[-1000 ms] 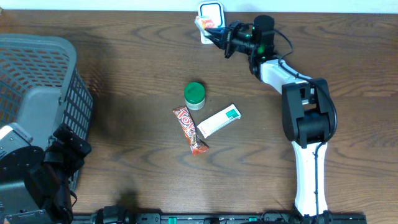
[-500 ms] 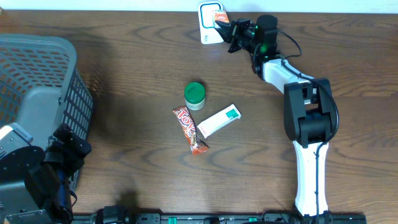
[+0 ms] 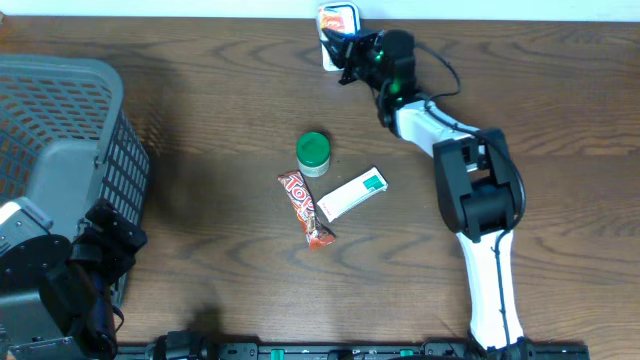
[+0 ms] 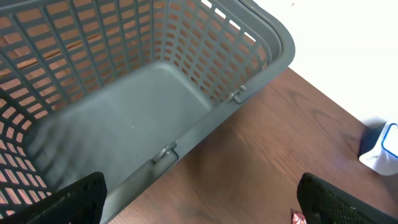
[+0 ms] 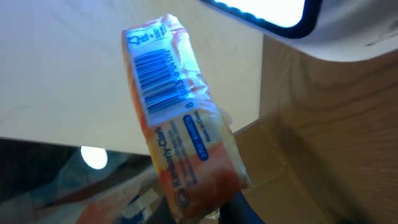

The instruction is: Scan the item barcode

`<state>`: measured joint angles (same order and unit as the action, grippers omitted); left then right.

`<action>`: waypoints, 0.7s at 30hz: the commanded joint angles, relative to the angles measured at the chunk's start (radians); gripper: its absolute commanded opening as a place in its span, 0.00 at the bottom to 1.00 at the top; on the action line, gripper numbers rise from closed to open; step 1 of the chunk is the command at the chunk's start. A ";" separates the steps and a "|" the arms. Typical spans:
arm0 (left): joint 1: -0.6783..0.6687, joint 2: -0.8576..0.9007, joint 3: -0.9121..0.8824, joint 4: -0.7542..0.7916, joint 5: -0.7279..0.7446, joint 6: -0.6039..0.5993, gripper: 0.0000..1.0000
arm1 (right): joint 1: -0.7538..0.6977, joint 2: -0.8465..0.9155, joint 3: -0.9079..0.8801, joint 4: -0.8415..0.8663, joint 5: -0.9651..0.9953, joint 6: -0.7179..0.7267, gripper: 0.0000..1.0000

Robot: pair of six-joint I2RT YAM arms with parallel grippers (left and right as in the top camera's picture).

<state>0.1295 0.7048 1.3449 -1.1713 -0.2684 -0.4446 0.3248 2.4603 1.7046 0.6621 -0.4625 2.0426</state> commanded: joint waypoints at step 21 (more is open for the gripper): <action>0.005 -0.001 0.000 0.000 -0.014 0.005 0.98 | -0.004 0.201 0.168 0.495 0.003 0.006 0.01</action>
<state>0.1295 0.7048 1.3449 -1.1709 -0.2684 -0.4446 0.3237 2.6667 1.8542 1.1366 -0.4385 2.0457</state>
